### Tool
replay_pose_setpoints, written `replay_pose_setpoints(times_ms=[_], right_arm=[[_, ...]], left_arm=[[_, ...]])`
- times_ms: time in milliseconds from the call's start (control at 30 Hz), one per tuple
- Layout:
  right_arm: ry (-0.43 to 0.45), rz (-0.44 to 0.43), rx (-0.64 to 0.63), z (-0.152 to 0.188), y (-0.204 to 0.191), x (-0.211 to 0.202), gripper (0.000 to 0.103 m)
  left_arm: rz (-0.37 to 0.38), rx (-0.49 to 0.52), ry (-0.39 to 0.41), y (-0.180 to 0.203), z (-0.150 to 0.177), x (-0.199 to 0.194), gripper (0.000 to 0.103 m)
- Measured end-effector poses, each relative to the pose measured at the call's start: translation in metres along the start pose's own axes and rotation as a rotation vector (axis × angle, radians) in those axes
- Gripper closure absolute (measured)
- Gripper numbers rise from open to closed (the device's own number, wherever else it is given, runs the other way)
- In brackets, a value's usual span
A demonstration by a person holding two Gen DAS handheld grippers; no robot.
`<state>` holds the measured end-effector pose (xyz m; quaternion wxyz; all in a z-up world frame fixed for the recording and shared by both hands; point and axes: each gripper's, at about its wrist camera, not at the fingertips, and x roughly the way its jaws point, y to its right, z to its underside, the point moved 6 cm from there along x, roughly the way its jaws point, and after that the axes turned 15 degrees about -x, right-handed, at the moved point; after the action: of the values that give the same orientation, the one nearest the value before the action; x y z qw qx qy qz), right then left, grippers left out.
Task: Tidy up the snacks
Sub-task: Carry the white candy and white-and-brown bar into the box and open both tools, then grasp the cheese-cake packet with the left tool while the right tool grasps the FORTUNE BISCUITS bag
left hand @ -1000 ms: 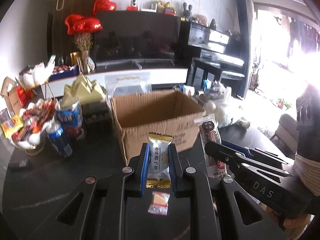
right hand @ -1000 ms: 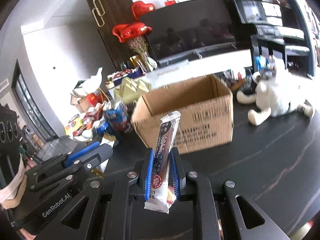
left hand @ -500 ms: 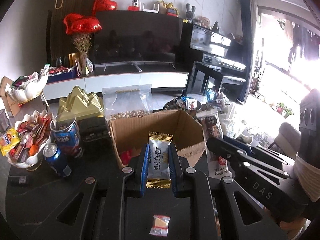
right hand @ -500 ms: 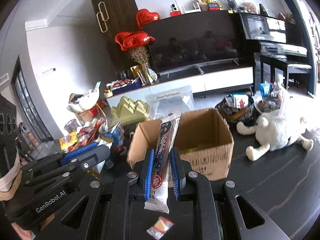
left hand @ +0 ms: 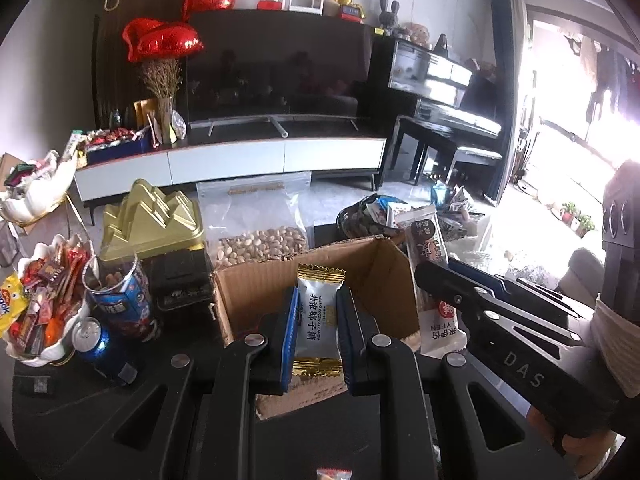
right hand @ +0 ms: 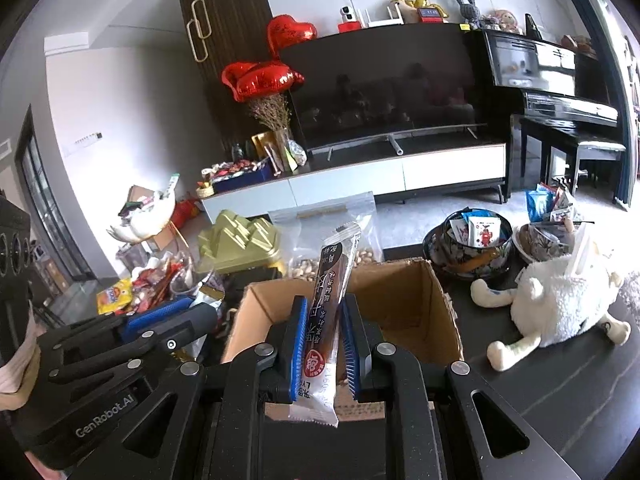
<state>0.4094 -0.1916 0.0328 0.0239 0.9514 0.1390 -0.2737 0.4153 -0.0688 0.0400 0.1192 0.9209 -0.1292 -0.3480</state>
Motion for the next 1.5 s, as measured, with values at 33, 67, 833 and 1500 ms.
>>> replay_pose_setpoints(times_ms=[33,67,833,1500], right_arm=[[-0.006,-0.003,-0.001,0.0,0.001,0.004,0.085],[-0.013,-0.002,-0.002,0.0,0.004,0.01,0.085],[-0.04,0.104,0.015,0.04,-0.003,-0.036,0.053],[-0.042,0.143,0.162,0.106,-0.028,-0.111,0.03]], left_arm=[[-0.002,-0.001,-0.005,-0.001,-0.001,0.006,0.083],[-0.01,-0.001,-0.008,-0.002,-0.002,0.012,0.083],[-0.031,0.003,0.04,-0.009,0.036,-0.033,0.058],[0.0,0.061,0.066,-0.006,0.109,-0.103,0.046]])
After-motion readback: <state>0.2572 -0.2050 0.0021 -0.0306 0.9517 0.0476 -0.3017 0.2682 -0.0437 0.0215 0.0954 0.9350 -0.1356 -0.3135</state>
